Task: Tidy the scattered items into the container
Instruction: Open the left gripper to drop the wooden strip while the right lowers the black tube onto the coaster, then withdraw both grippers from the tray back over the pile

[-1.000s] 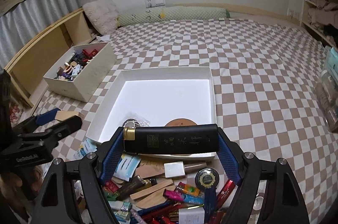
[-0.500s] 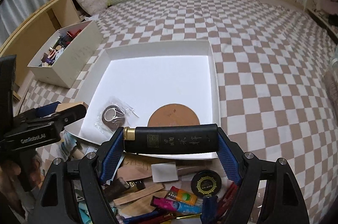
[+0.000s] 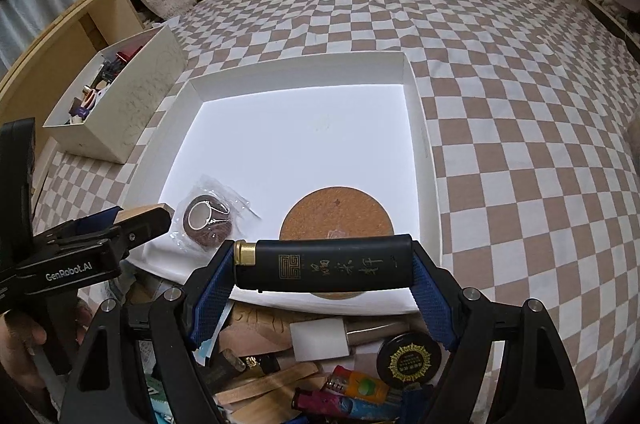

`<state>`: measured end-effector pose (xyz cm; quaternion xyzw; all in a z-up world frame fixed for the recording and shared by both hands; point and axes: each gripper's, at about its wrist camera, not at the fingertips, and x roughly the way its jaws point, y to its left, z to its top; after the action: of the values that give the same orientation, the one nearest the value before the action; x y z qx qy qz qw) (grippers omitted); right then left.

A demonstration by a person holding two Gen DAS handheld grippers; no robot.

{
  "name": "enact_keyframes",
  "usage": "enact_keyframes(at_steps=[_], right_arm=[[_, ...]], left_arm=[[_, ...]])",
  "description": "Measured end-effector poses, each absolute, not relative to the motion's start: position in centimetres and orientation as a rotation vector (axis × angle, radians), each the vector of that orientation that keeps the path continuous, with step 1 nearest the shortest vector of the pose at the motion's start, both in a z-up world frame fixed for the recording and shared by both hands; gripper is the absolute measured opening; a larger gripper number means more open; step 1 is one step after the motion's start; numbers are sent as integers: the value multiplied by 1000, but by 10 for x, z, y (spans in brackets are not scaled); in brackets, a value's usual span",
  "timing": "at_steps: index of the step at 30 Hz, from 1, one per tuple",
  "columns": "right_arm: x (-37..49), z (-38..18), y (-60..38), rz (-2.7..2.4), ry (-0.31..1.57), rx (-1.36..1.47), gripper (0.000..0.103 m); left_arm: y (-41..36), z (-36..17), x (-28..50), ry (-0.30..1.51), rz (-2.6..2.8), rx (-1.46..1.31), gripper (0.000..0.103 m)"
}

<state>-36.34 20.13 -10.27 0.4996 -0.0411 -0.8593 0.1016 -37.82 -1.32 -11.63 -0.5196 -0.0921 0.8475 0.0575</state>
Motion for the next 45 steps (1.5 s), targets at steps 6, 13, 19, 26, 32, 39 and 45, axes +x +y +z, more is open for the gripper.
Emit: enact_keyframes(at_steps=[6, 13, 19, 26, 32, 39, 45], right_arm=[[-366, -113, 198, -2522, -113, 1501, 82], [-368, -121, 195, -2514, -105, 1519, 82], [-371, -122, 192, -2517, -101, 1524, 82], [-377, -127, 185, -2514, -84, 1553, 82], [-378, -129, 183, -2501, -73, 1553, 88], [-372, -114, 181, -2561, -3, 1468, 103], [-367, -104, 181, -2581, 32, 1451, 103]], left_arm=[[-9, -114, -380, -274, 2538, -1564, 103], [-3, -108, -381, -223, 2554, -1565, 103], [-9, -106, -383, -199, 2593, -1576, 103], [-11, -102, -385, -190, 2606, -1570, 103], [-12, -102, -385, -188, 2605, -1575, 103], [-13, -101, -383, -200, 2608, -1575, 103], [-13, -94, -376, -198, 2624, -1561, 103]])
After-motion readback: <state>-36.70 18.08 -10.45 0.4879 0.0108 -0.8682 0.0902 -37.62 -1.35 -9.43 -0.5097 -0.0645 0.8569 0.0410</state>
